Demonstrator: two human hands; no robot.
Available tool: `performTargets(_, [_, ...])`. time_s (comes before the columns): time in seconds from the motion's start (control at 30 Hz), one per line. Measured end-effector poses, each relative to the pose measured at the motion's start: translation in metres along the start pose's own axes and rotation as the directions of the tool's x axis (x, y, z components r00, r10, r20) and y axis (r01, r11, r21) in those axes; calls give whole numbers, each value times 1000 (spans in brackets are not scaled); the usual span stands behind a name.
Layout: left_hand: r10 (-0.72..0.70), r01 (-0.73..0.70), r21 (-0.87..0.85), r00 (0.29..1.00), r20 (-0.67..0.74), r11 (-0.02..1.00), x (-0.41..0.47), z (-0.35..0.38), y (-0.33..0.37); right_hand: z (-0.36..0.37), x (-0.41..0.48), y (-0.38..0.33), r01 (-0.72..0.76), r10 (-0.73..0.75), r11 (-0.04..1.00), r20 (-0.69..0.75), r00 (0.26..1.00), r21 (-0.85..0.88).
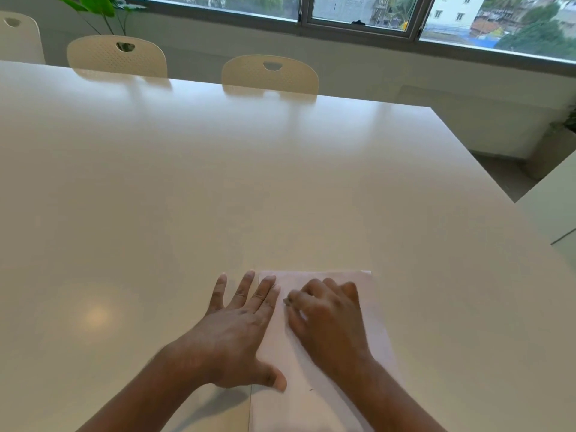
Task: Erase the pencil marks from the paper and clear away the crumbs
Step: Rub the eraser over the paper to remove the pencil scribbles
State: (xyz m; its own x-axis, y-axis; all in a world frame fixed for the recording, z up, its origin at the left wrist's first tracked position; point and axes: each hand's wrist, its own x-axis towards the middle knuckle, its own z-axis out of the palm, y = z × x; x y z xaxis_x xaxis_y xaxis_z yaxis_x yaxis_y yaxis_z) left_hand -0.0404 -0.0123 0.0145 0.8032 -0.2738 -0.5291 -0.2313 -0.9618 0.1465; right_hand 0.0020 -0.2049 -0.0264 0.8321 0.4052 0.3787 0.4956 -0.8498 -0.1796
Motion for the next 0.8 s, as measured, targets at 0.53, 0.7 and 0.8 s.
performTargets(0.53, [-16,15,26,999,29,1000,-2,-4,3,-6,8,33,-183,176,979,-90,980,-87])
performTargets(0.7, [-20,19,25,999,43,1000,-1,-6,4,-4,0,8,-114,115,993,-57,992,13])
performTargets(0.8, [-21,19,36,999,50,999,0,-6,4,-2,-9,-6,-1,0,999,3,1000,40])
